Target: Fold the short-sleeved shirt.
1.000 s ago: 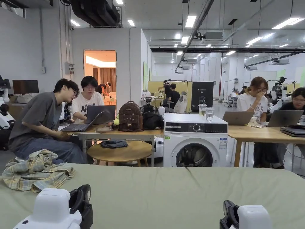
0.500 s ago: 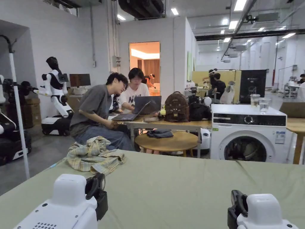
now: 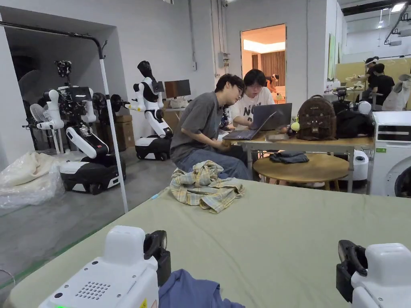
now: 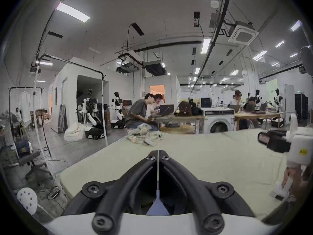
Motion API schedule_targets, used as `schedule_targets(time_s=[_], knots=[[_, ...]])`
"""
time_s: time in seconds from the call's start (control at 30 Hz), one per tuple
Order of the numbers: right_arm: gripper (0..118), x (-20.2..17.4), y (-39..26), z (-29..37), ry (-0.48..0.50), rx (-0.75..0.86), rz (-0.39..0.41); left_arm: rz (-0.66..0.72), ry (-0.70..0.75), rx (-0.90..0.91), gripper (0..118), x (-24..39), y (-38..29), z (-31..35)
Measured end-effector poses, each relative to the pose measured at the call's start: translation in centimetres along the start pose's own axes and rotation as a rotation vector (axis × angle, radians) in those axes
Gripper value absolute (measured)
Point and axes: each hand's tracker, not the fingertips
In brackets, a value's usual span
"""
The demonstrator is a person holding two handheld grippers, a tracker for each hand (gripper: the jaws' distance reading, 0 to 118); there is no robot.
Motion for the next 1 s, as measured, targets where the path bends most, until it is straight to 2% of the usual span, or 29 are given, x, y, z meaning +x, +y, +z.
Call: schedule_targets(time_s=[0.07,0.1,0.13,0.2,0.27,0.33,0.37,0.47,0.5,0.53,0.57,0.6,0.63,0.67,0.7,0.77,0.8,0.87,0.9,0.93,1.0], knots=[[0,0.5,-0.3,-0.2,0.006,-0.011,-0.001,-0.028,0.016,-0.118,40,-1.0,-5.5,-1.1],[0,0.8,-0.5,-0.2,0.004,-0.017,0.001,-0.023,-0.013,-0.176,50,-0.5,-6.8,0.9],[0,1.2,-0.9,0.0,-0.001,-0.025,0.005,-0.009,-0.059,-0.245,55,0.2,-7.7,4.1],[0,2.0,-1.6,0.1,-0.006,-0.037,0.007,0.067,-0.139,-0.42,81,2.1,-5.7,9.7],[0,3.0,-2.5,0.2,-0.016,-0.062,0.003,0.146,-0.195,-0.571,81,3.4,-2.9,12.6],[0,4.1,-3.4,-0.3,-0.029,-0.114,0.001,0.159,-0.182,-0.699,81,3.7,-6.1,11.5],[0,4.5,-3.8,-0.4,-0.036,-0.131,0.002,0.131,-0.169,-0.738,81,3.5,-9.7,11.1],[0,5.9,-5.0,-0.3,-0.049,-0.16,0.0,0.027,-0.12,-0.869,79,2.0,-21.7,11.4],[0,6.4,-5.4,-0.2,-0.06,-0.17,-0.001,0.018,-0.107,-0.9,77,1.7,-23.5,11.3],[0,6.6,-5.6,0.0,-0.07,-0.177,-0.004,0.049,-0.128,-0.86,68,2.4,-21.1,11.0],[0,6.9,-5.8,0.0,-0.075,-0.183,-0.012,0.048,-0.119,-0.84,49,2.5,-20.9,10.4],[0,7.3,-5.9,0.1,-0.083,-0.188,-0.025,0.04,-0.113,-0.857,15,2.6,-21.3,10.5],[0,7.5,-6.1,0.2,-0.091,-0.189,-0.045,0.032,-0.138,-0.862,0,2.7,-20.7,12.3],[0,7.6,-6.3,0.4,-0.089,-0.19,-0.07,0.026,-0.145,-0.85,0,3.0,-20.8,12.6],[0,7.8,-6.4,0.4,-0.083,-0.194,-0.084,-0.013,-0.086,-0.853,0,1.9,-25.2,10.2],[0,8.0,-6.4,0.5,-0.088,-0.199,-0.09,0.037,-0.104,-0.869,0,3.1,-22.0,10.0],[0,8.1,-6.3,0.7,-0.083,-0.201,-0.092,0.076,-0.109,-0.866,0,3.5,-18.7,9.1],[0,8.5,-6.0,1.3,-0.074,-0.201,-0.088,0.236,-0.127,-0.855,0,4.2,-5.9,5.2],[0,8.7,-5.7,1.6,-0.076,-0.193,-0.081,0.323,-0.126,-0.796,0,3.9,1.6,2.0],[0,8.9,-5.5,2.0,-0.077,-0.186,-0.08,0.357,-0.12,-0.729,0,3.3,6.3,0.0],[0,9.5,-4.8,2.4,-0.082,-0.173,-0.099,0.35,-0.089,-0.611,0,2.3,10.2,-3.4]])
